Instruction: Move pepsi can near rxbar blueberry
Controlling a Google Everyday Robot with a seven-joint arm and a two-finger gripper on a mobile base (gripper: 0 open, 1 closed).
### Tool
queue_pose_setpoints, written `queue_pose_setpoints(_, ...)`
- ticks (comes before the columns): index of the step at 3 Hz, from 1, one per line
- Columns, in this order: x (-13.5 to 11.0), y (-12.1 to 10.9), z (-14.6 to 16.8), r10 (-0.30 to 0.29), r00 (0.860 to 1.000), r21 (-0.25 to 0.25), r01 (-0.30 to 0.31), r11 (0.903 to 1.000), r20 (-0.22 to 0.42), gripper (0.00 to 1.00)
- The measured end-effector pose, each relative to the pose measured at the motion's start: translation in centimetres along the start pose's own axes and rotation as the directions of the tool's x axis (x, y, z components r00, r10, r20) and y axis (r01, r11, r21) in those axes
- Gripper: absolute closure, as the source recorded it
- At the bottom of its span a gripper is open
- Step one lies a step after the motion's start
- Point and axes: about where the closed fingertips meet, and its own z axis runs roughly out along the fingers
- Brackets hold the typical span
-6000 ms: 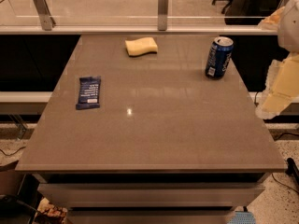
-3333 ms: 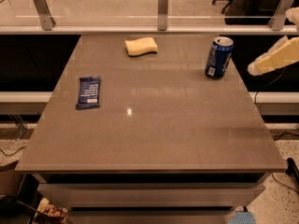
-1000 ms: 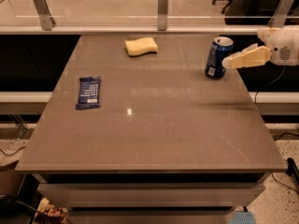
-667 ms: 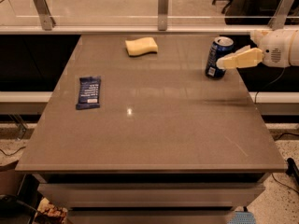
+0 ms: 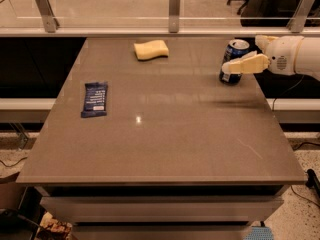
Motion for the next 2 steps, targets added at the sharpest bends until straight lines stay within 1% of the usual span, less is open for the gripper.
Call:
queue_pose_setpoints(1, -0.03, 0.16, 0.28, 0.0, 1.0, -0.005, 0.0, 1.0, 0.0, 0.21)
queue_pose_setpoints(2, -0.05, 0.31, 0.51, 0.0, 1.0, -0.009, 0.0, 1.0, 0.0, 0.45)
